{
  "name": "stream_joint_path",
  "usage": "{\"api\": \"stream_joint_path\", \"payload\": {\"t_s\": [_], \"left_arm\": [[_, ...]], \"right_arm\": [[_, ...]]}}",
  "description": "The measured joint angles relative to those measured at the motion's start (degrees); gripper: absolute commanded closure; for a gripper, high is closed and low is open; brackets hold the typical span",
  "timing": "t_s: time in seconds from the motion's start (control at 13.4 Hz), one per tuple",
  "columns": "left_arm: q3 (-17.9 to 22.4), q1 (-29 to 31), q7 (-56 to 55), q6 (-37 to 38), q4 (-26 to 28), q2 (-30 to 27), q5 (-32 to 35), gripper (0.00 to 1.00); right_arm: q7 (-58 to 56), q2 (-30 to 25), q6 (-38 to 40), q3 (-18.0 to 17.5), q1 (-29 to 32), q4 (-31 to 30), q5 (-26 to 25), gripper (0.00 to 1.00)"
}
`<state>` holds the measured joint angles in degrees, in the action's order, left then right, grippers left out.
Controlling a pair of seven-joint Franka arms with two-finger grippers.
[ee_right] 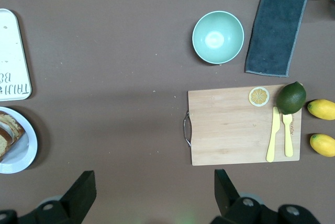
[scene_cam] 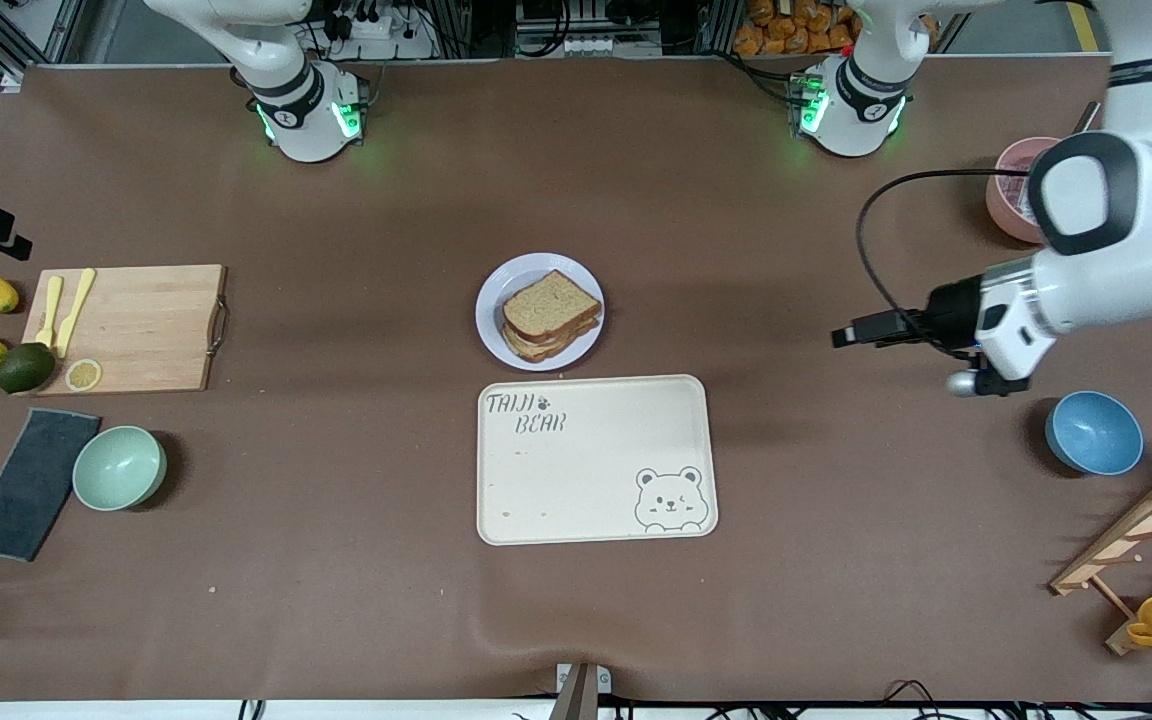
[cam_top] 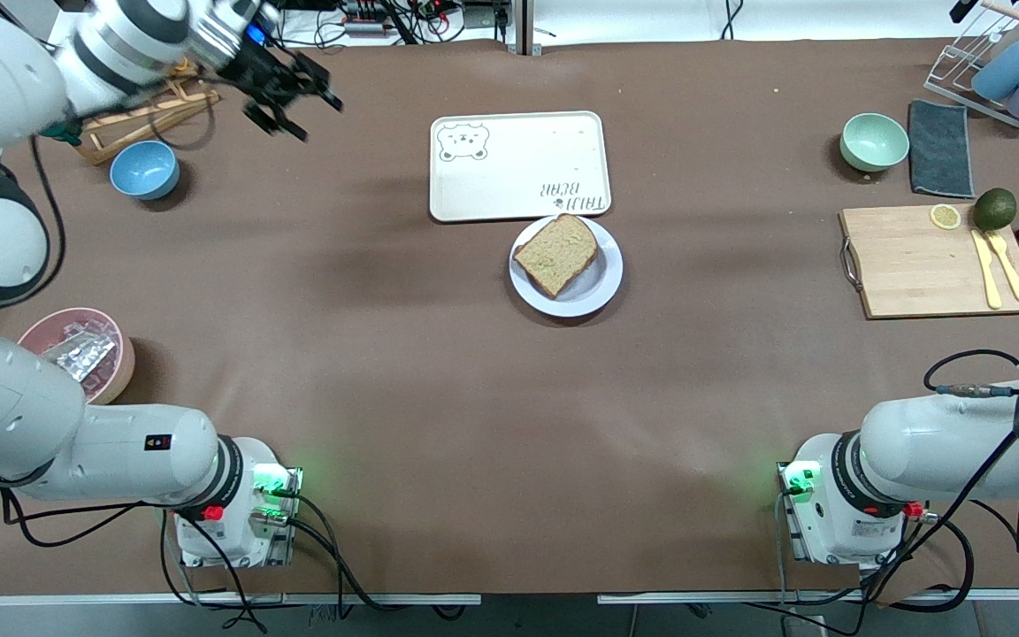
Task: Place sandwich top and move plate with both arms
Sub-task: 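Reach the left gripper toward the rim of the white plate, then close the left gripper on the plate rim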
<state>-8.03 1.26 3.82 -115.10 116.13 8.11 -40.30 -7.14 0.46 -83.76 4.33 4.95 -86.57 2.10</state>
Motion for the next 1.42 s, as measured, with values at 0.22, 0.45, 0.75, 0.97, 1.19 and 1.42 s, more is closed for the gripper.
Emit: {"api": "stream_joint_path", "payload": {"t_s": [0.22, 0.45, 0.75, 0.97, 1.19, 1.42], "left_arm": [[-3.2, -0.2, 9.0, -3.0, 5.5, 2.2, -4.8, 0.0], [-3.7, -0.5, 22.8, -4.4, 9.8, 6.7, -15.1, 0.0], [-4.0, -5.7, 28.2, -9.0, 10.5, 12.5, -24.4, 0.06], [-4.3, -11.3, 34.5, -11.8, 11.0, 14.4, -35.9, 0.08], [-4.3, -13.0, 43.3, -11.9, 12.2, 17.6, -45.7, 0.1], [-4.3, -17.7, 51.3, -14.3, 12.3, 21.2, -56.6, 0.15]], "right_arm": [[0.0, 0.0, 0.0, 0.0, 0.0, 0.0, 0.0, 0.0], [0.0, 0.0, 0.0, 0.0, 0.0, 0.0, 0.0, 0.0], [0.0, 0.0, 0.0, 0.0, 0.0, 0.0, 0.0, 0.0], [0.0, 0.0, 0.0, 0.0, 0.0, 0.0, 0.0, 0.0], [0.0, 0.0, 0.0, 0.0, 0.0, 0.0, 0.0, 0.0], [0.0, 0.0, -0.1, 0.0, 0.0, 0.0, 0.0, 0.0]]}}
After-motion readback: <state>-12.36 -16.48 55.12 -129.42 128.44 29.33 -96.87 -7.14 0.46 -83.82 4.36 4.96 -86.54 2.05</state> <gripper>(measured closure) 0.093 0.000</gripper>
